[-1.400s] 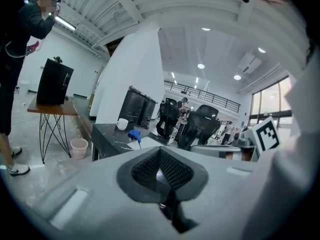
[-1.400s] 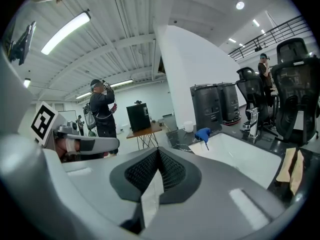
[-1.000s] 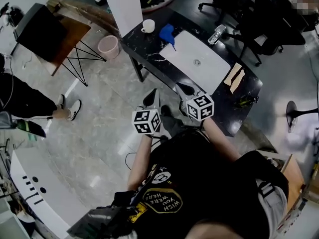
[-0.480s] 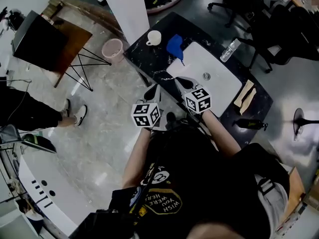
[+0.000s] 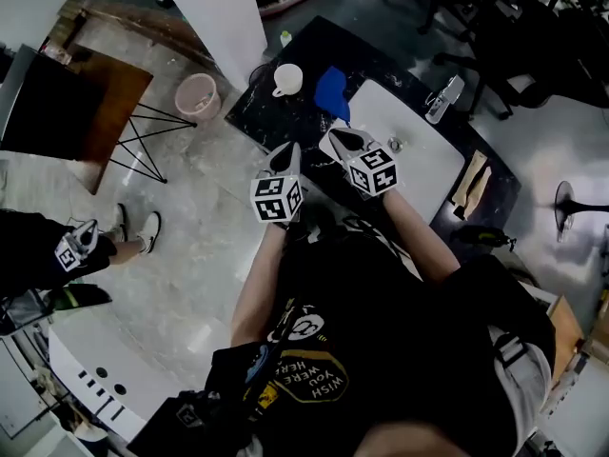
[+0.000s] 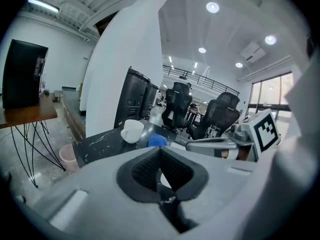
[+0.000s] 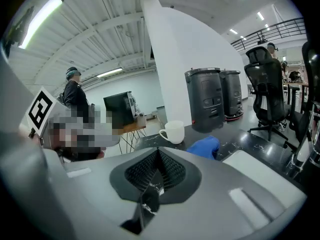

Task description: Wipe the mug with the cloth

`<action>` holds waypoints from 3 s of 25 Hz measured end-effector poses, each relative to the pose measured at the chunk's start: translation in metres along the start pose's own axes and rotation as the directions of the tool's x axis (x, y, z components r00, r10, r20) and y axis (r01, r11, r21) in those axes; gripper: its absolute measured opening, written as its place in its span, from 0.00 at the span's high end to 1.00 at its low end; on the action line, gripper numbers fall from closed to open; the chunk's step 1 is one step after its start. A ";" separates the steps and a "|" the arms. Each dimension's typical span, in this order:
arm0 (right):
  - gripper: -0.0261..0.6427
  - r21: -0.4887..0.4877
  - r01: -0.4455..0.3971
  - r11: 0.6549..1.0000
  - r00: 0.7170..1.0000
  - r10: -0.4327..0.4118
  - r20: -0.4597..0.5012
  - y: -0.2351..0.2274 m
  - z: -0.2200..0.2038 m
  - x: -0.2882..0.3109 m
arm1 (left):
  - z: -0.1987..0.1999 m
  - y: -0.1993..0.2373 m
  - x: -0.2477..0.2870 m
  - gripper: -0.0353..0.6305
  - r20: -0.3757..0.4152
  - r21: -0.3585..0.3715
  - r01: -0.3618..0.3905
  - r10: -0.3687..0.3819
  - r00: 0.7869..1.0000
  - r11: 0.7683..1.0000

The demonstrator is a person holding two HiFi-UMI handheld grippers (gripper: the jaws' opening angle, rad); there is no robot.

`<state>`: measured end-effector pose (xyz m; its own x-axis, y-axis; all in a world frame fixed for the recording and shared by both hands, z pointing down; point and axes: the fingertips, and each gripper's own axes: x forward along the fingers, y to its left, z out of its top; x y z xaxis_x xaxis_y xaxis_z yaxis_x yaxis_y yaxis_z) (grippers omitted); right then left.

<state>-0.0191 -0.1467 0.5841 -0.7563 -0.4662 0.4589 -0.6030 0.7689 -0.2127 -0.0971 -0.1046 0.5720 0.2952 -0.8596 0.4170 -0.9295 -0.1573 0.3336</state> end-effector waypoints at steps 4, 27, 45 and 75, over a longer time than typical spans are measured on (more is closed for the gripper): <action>0.96 0.047 0.054 0.997 0.998 -0.052 -0.026 -0.016 0.003 0.034 | 0.011 0.027 0.018 0.94 -0.026 0.000 0.047 -0.047 0.999 0.999; 0.84 -0.057 0.260 0.964 0.952 -0.266 -0.154 -0.135 -0.006 0.150 | 0.036 0.113 0.097 0.94 -0.104 -0.023 0.035 -0.037 0.994 0.999; 0.84 -0.160 0.031 0.987 0.994 -0.046 -0.095 -0.067 0.021 0.130 | 0.058 0.111 0.161 0.94 0.004 -0.250 0.241 -0.248 0.969 0.938; 0.84 -0.289 -0.131 0.948 0.978 0.076 -0.194 -0.011 0.003 0.129 | 0.053 0.099 0.157 0.94 0.056 -0.334 0.252 -0.248 0.967 0.908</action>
<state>-0.1107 -0.2165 0.6426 -0.7365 -0.3126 0.5998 -0.3991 0.9168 -0.0123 -0.1549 -0.2810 0.6256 0.5036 -0.8195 0.2737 -0.6962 -0.1973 0.6902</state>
